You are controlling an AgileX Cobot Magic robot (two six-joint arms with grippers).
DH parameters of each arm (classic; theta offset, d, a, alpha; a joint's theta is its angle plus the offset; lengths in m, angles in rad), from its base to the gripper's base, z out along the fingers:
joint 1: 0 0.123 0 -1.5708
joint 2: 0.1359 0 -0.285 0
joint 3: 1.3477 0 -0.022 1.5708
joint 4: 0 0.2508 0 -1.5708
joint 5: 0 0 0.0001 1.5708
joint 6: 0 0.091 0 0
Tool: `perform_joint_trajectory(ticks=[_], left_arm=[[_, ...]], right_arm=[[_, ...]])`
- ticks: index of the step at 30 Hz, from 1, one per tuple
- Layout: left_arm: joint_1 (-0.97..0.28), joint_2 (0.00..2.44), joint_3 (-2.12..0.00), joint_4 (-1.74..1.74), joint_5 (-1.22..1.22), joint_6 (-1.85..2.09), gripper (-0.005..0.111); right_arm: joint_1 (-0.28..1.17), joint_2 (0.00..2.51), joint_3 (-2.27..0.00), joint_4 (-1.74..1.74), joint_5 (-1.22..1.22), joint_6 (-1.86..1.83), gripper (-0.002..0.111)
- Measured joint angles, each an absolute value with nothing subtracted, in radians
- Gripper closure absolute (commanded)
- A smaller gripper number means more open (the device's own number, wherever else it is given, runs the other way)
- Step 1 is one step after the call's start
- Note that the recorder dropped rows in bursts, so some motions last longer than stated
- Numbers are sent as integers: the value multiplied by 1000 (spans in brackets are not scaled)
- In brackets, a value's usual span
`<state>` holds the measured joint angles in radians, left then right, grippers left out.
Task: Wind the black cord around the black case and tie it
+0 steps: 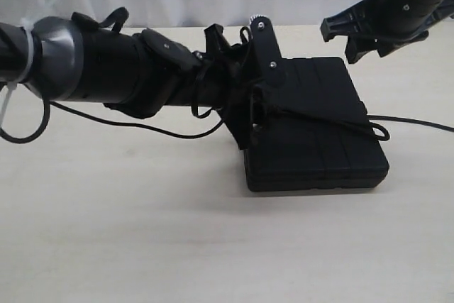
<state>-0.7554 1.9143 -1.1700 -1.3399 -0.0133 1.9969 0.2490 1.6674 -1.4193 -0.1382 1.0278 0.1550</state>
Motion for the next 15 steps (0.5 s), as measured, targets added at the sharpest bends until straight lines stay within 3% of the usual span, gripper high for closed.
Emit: perform_joint_trajectory(ticks=[2, 5, 8, 15], left_arm=[[-755, 1914, -1135, -1340, -67, 1997, 57], [-755, 1897, -1091, -1344, -137, 1997, 81], [-755, 1865, -1067, -1359, -179, 1995, 104], [-753, 1752, -996, -1360, -168, 1995, 107]], right_arm=[[249, 1657, -1389, -104, 1021, 134, 88], [248, 1646, -1364, -42, 1014, 92, 102], [248, 1630, -1344, -11, 1005, 66, 104], [186, 1582, -1253, -16, 939, 48, 104]])
